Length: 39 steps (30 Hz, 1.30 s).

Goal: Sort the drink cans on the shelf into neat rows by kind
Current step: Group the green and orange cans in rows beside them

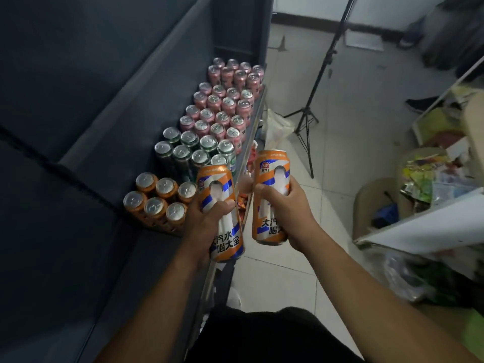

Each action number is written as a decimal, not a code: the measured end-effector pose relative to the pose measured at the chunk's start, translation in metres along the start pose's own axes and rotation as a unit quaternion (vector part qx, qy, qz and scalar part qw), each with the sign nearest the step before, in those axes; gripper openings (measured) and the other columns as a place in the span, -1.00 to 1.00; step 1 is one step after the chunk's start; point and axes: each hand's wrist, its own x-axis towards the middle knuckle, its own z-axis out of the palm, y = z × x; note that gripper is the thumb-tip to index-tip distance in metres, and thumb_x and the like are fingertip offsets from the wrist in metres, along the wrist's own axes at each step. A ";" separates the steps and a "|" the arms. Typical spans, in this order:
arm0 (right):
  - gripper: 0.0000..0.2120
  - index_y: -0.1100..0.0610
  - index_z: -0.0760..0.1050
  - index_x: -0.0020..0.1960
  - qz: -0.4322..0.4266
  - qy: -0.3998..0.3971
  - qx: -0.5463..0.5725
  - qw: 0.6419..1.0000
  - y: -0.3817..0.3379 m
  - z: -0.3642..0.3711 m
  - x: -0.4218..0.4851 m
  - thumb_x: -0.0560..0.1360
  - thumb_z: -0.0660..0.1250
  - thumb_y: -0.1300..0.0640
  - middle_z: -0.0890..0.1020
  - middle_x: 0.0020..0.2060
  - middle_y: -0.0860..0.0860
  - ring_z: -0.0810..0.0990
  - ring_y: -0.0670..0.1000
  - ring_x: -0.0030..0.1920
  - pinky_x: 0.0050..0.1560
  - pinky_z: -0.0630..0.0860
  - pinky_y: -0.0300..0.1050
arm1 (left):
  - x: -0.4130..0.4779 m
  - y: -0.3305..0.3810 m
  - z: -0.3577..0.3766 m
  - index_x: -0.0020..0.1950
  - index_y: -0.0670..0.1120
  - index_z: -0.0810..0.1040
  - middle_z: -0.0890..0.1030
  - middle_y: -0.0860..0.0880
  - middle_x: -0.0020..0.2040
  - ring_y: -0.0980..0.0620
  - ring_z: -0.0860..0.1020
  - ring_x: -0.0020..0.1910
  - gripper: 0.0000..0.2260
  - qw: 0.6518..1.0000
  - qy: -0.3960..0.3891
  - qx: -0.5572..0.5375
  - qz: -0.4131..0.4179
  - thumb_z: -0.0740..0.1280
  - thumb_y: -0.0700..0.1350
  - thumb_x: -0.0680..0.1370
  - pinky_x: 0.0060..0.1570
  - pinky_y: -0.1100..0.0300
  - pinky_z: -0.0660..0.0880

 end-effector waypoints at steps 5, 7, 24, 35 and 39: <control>-0.73 -0.01 0.52 0.12 0.001 -0.022 -0.003 1.000 -0.014 0.019 0.042 0.47 0.50 0.14 0.72 -0.10 0.00 0.73 0.04 -0.10 -0.14 0.69 -0.10 | 0.041 0.009 -0.010 0.19 -0.03 0.57 0.68 -0.21 0.08 -0.25 0.67 0.07 -0.64 1.000 0.002 -0.012 0.002 0.45 -0.05 0.41 0.07 -0.25 0.63; -0.72 0.01 0.52 0.12 0.000 -0.039 -0.005 0.999 -0.019 0.026 0.062 0.47 0.50 0.13 0.72 -0.09 0.02 0.73 0.03 -0.11 -0.15 0.69 -0.11 | 0.055 0.012 -0.011 0.20 -0.02 0.57 0.68 -0.20 0.09 -0.22 0.68 0.07 -0.64 1.000 0.013 -0.019 0.006 0.45 -0.05 0.41 0.06 -0.22 0.64; -0.79 -0.05 0.52 0.04 0.017 -0.392 -0.129 0.911 -0.044 0.054 0.238 0.52 0.48 0.18 0.71 -0.20 -0.16 0.71 -0.14 -0.16 -0.24 0.60 -0.31 | 0.137 0.015 0.034 0.35 -0.04 0.52 0.71 -0.10 0.14 -0.13 0.69 0.12 -0.39 0.931 0.342 -0.125 0.021 0.54 0.03 0.32 0.07 -0.15 0.64; -0.68 0.02 0.51 0.13 0.030 -0.516 -0.194 0.834 0.007 0.077 0.237 0.48 0.52 0.27 0.72 -0.14 -0.18 0.69 -0.20 -0.09 -0.14 0.56 -0.34 | 0.096 -0.053 0.042 0.34 -0.04 0.45 0.69 -0.04 0.09 0.03 0.70 0.01 -0.48 0.839 0.527 -0.131 -0.026 0.55 -0.26 0.45 -0.15 0.12 0.63; -0.40 0.10 0.41 0.34 0.039 -0.518 -0.237 0.821 0.037 0.085 0.230 0.40 0.59 0.27 0.70 0.05 0.02 0.71 -0.02 0.06 -0.03 0.65 -0.18 | 0.089 -0.081 0.039 0.35 0.02 0.38 0.64 0.00 0.10 0.12 0.67 0.00 -0.37 0.821 0.552 -0.143 -0.025 0.55 -0.35 0.40 -0.12 0.20 0.63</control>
